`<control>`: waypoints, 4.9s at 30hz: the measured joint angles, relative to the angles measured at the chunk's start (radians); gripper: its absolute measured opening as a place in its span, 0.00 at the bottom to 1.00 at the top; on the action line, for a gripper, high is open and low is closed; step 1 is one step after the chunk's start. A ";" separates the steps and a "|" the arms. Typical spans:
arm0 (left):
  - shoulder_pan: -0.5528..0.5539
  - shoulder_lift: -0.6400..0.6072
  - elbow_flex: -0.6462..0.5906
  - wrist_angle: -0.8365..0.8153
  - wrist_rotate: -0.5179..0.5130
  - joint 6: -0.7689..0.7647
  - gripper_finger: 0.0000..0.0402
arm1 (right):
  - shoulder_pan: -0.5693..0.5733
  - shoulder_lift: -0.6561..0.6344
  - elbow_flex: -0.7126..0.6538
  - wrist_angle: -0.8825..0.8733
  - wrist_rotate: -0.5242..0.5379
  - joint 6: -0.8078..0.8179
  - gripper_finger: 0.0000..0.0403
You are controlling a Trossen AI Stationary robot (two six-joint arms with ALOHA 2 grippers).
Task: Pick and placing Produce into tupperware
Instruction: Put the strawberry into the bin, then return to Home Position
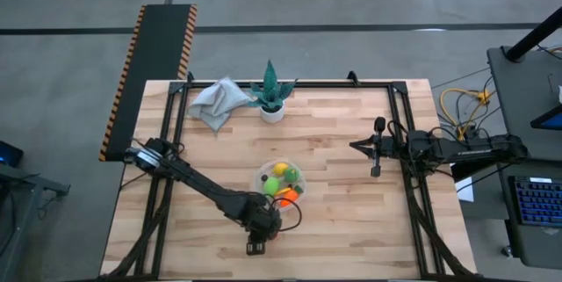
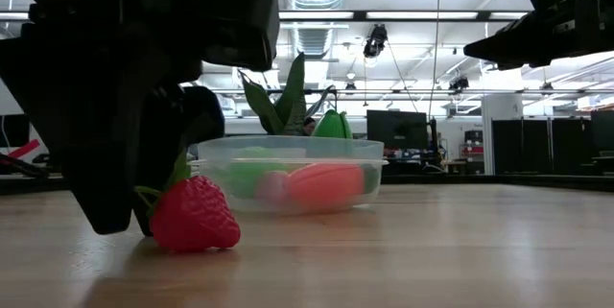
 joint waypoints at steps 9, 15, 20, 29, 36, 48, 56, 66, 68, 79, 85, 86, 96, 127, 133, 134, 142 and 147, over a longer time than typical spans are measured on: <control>0.003 -0.003 0.002 -0.004 0.014 0.001 0.44 | 0.000 0.000 0.000 0.000 0.000 0.000 0.02; 0.010 -0.008 0.001 0.007 0.016 0.002 0.32 | 0.000 0.000 0.000 0.000 0.000 0.000 0.02; 0.012 -0.004 0.001 0.007 0.017 0.088 0.13 | 0.000 0.000 0.000 0.000 0.000 0.000 0.02; 0.012 -0.020 0.003 0.003 0.025 0.148 0.00 | 0.000 0.000 0.000 0.000 0.000 -0.001 0.02; 0.009 -0.032 0.025 -0.013 0.037 0.138 0.00 | 0.000 0.000 0.000 0.000 0.000 -0.001 0.02; 0.023 -0.206 0.044 -0.021 -0.104 0.216 0.00 | 0.000 0.000 0.000 -0.006 0.000 -0.003 0.02; 0.162 -0.258 0.025 -0.029 -0.270 0.361 0.00 | 0.000 0.000 0.000 -0.007 0.000 -0.002 0.02; 0.307 -0.207 0.010 -0.048 -0.267 0.399 0.00 | 0.000 0.000 0.000 -0.019 0.001 -0.002 0.02; 0.311 -0.206 0.009 -0.057 -0.260 0.399 0.00 | 0.000 0.000 0.000 -0.020 0.001 0.005 0.02; 0.306 -0.205 0.009 -0.050 -0.160 0.422 0.11 | 0.000 0.000 0.000 -0.024 0.001 0.016 0.02; 0.303 -0.205 0.014 -0.049 -0.162 0.427 0.31 | 0.000 0.000 0.000 -0.024 0.001 0.016 0.02; 0.300 -0.207 0.020 -0.041 -0.167 0.434 0.32 | 0.000 0.000 0.000 -0.024 0.001 0.015 0.02; 0.291 -0.409 0.041 0.173 -0.146 0.606 0.02 | 0.000 0.000 0.000 -0.026 0.000 0.016 0.02; 0.286 -1.591 -0.990 0.725 -0.290 0.990 0.00 | -0.002 0.012 0.000 -0.034 0.004 -0.019 0.02; 0.369 -1.813 -0.990 0.506 -0.274 0.916 0.00 | -0.003 0.010 0.000 -0.033 0.070 -0.050 0.02; 0.373 -1.847 -0.993 0.511 -0.273 0.899 0.00 | -0.003 0.011 0.000 -0.031 0.080 -0.056 0.02; 0.374 -1.924 -1.086 0.508 -0.239 0.830 0.00 | -0.004 0.010 0.000 0.033 0.089 -0.055 0.02; 0.374 -1.872 -1.170 0.564 -0.175 0.782 0.00 | -0.004 0.012 0.000 0.065 0.077 -0.035 0.02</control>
